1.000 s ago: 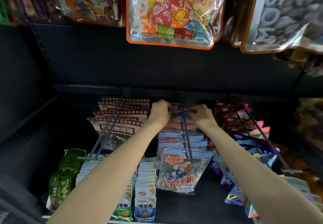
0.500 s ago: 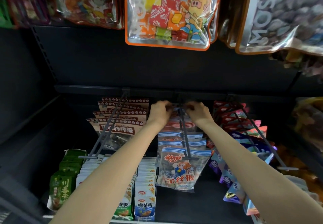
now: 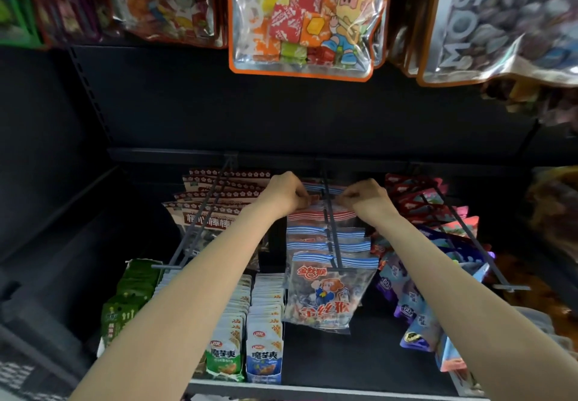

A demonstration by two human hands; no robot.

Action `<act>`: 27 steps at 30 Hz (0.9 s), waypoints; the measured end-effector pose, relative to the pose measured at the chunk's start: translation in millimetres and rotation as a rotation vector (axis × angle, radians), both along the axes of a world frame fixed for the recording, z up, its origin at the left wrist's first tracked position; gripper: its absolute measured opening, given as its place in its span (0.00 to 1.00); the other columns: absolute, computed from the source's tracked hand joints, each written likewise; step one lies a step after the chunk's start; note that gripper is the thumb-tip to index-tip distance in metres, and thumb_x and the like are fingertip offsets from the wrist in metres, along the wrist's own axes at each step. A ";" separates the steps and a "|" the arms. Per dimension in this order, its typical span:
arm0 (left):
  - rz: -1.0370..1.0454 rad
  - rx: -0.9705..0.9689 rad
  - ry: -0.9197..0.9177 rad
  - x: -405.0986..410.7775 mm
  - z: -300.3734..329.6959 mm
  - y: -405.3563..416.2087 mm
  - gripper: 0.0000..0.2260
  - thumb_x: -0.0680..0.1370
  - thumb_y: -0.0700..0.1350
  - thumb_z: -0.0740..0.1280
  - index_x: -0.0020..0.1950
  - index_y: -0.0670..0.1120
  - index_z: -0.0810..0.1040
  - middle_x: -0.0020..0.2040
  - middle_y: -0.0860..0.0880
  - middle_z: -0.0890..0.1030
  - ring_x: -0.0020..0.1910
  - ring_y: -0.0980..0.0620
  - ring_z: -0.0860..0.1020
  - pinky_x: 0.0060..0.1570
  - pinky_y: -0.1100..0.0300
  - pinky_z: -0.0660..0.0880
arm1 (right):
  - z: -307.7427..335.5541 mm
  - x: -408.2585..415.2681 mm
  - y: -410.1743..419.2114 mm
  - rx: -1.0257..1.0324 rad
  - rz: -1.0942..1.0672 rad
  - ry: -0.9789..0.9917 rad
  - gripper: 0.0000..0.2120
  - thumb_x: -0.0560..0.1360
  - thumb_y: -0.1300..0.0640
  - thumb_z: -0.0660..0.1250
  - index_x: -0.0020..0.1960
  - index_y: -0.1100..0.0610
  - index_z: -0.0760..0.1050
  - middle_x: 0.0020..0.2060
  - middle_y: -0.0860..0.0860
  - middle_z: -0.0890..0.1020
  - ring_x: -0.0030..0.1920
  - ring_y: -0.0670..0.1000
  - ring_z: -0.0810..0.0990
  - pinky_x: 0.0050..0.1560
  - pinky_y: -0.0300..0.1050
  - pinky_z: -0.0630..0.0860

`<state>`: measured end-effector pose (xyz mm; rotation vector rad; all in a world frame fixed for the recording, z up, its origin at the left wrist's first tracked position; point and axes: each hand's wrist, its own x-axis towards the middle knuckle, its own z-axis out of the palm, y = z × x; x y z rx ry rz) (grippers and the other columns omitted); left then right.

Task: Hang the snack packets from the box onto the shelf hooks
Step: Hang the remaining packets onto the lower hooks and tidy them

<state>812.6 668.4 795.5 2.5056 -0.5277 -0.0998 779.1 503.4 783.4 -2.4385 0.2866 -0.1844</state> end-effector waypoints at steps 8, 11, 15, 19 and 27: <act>0.143 0.082 -0.141 1.6 -5.0 -11.4 0.09 0.78 0.39 0.64 0.56 0.43 0.80 0.53 0.43 0.81 0.50 0.44 0.80 0.51 0.51 0.78 | -3.6 -3.4 5.8 0.029 -0.064 -0.089 0.10 0.78 0.61 0.63 0.55 0.62 0.81 0.52 0.57 0.82 0.54 0.53 0.79 0.45 0.34 0.67; 0.155 0.022 -0.186 -6.7 -11.1 -10.9 0.09 0.79 0.40 0.63 0.56 0.44 0.79 0.53 0.44 0.81 0.50 0.45 0.80 0.48 0.51 0.78 | -6.8 -9.7 6.5 -0.007 -0.026 -0.143 0.13 0.77 0.61 0.64 0.60 0.60 0.77 0.57 0.57 0.80 0.58 0.55 0.77 0.53 0.38 0.69; 0.035 -0.114 -0.287 -18.5 -18.1 -2.6 0.09 0.78 0.39 0.64 0.56 0.46 0.79 0.55 0.46 0.78 0.55 0.47 0.76 0.52 0.50 0.76 | -14.8 -25.1 4.8 -0.081 0.022 -0.227 0.14 0.76 0.64 0.65 0.61 0.59 0.73 0.59 0.58 0.70 0.57 0.56 0.72 0.54 0.37 0.66; -0.055 -0.006 -0.346 -29.2 -19.5 4.7 0.08 0.78 0.39 0.65 0.54 0.46 0.81 0.55 0.46 0.76 0.55 0.48 0.75 0.51 0.51 0.75 | -16.3 -29.1 4.0 -0.203 0.029 -0.231 0.08 0.75 0.68 0.63 0.51 0.60 0.76 0.56 0.59 0.71 0.58 0.59 0.71 0.56 0.44 0.70; -0.036 0.080 -0.423 -32.8 -19.3 4.0 0.09 0.75 0.34 0.66 0.52 0.43 0.81 0.54 0.46 0.74 0.55 0.48 0.73 0.50 0.55 0.75 | -11.6 -31.5 3.7 -0.256 0.065 -0.234 0.10 0.74 0.70 0.63 0.50 0.60 0.79 0.52 0.57 0.77 0.51 0.56 0.78 0.48 0.42 0.73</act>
